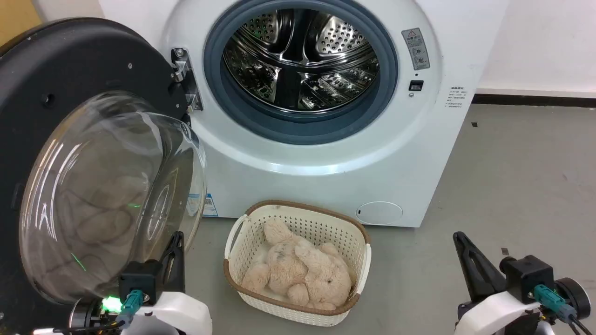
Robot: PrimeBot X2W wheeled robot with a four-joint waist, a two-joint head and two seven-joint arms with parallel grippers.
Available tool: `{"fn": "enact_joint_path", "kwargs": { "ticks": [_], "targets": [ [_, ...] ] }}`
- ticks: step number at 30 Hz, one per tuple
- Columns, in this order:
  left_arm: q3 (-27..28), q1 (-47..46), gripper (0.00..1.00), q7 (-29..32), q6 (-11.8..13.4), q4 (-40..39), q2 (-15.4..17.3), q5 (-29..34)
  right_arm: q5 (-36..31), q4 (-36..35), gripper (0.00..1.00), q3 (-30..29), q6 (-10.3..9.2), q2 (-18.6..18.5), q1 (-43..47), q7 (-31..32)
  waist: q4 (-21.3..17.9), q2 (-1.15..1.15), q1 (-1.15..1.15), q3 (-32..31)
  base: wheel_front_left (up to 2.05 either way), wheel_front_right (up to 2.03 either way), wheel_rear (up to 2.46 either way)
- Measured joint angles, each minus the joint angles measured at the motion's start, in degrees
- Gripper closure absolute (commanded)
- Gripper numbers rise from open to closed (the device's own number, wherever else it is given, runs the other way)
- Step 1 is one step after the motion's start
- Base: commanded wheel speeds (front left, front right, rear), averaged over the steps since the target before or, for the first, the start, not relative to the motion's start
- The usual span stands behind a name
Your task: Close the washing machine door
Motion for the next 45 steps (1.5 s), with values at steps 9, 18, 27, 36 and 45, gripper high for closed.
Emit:
{"fn": "enact_joint_path", "kwargs": {
  "ticks": [9,18,27,36,45],
  "targets": [
    [0.0,0.0,1.0,0.0,-0.01,0.0,0.0,0.0,0.0,-0.01,1.0,0.0,0.0,0.0,0.0,0.0,0.0,0.0,0.0,0.0,0.0,0.0,0.0],
    [-0.01,0.02,0.0,-0.01,0.03,-0.01,-0.01,0.0,0.03,0.03,0.0,0.02,0.0,-0.01,0.03,0.0,0.0,0.0,0.0,0.0,0.0,0.0,0.0],
    [-0.48,0.02,0.0,-0.56,0.88,0.0,-0.01,0.0,0.69,0.07,0.0,-0.47,0.0,-0.01,0.03,-0.48,0.04,0.0,0.0,0.09,0.0,0.0,0.0],
    [-1.65,-0.08,1.0,-2.03,2.9,-0.42,0.11,0.0,2.18,0.01,0.0,-1.33,0.0,-0.01,0.03,-2.12,0.95,0.0,0.0,0.23,0.0,0.0,0.0],
    [-2.16,-1.9,1.0,-3.09,3.56,-3.08,0.2,-0.63,3.35,-0.27,0.0,-1.83,0.0,-0.01,0.02,-3.01,3.36,0.0,0.0,0.53,0.0,0.0,0.0]
  ]
}}
